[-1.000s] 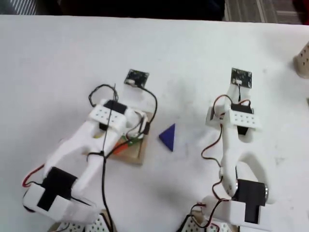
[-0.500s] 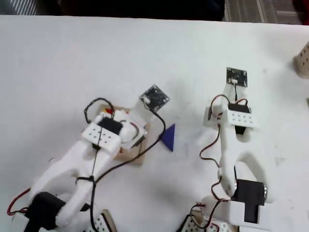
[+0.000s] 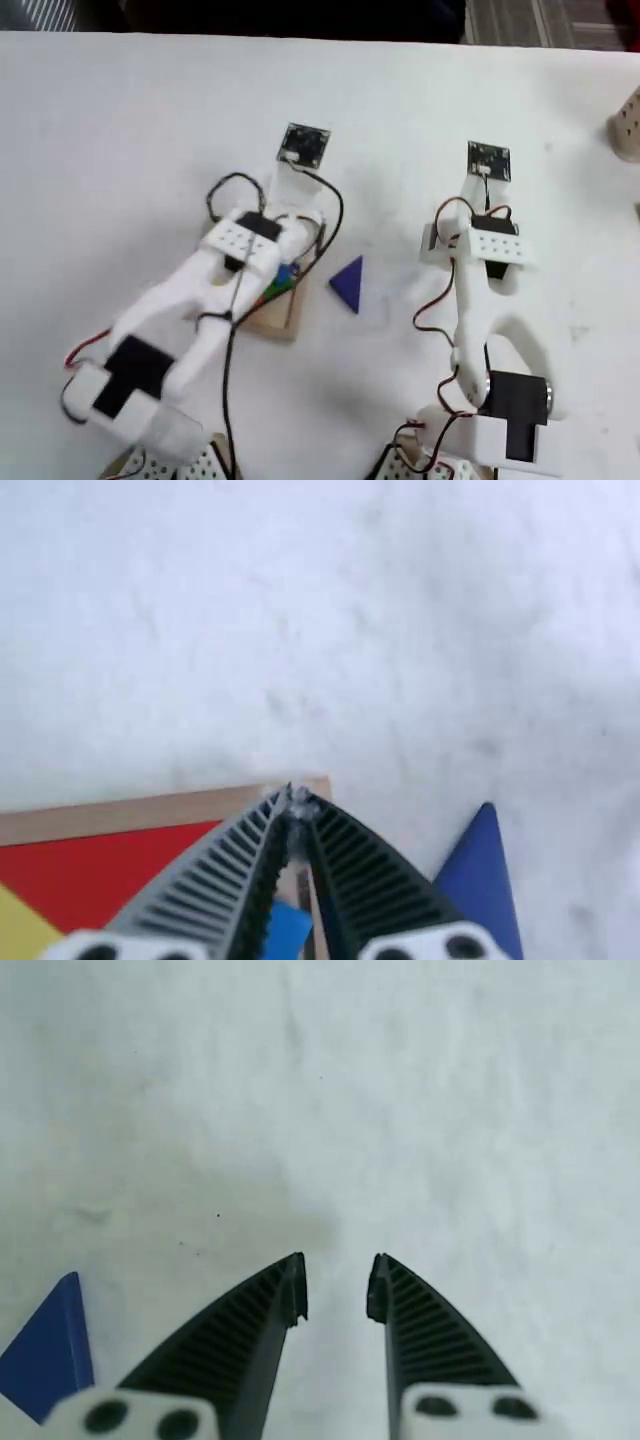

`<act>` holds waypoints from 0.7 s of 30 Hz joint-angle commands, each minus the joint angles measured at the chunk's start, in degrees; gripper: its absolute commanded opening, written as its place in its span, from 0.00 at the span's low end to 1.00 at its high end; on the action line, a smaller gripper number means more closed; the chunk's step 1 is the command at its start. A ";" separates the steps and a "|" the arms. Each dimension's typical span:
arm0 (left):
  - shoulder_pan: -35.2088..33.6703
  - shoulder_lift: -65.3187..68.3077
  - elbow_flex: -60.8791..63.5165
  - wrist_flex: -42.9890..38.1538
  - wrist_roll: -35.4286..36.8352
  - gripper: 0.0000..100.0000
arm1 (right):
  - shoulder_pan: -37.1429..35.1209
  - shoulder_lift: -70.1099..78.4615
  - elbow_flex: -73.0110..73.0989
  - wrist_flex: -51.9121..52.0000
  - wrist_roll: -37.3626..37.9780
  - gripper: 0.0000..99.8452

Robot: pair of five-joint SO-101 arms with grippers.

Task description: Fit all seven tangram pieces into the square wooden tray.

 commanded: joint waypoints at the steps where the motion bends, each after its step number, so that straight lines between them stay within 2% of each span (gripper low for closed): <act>1: 1.01 3.74 -3.43 -4.48 3.78 0.02 | -0.04 -1.98 -0.18 -0.84 0.79 0.11; 4: 1.01 4.18 -3.08 -3.60 3.87 0.02 | -0.13 -1.98 -0.26 -0.84 0.79 0.11; 13: 0.92 4.09 -3.69 9.05 3.69 0.02 | -0.40 -1.98 -0.44 -0.84 0.79 0.11; 18: 1.71 1.63 -2.99 11.87 -3.52 0.02 | -0.40 -1.98 -0.35 -1.71 0.88 0.11; 21: 1.71 -1.27 -1.14 12.57 -4.75 0.02 | -0.40 -1.98 -0.35 -1.71 0.88 0.11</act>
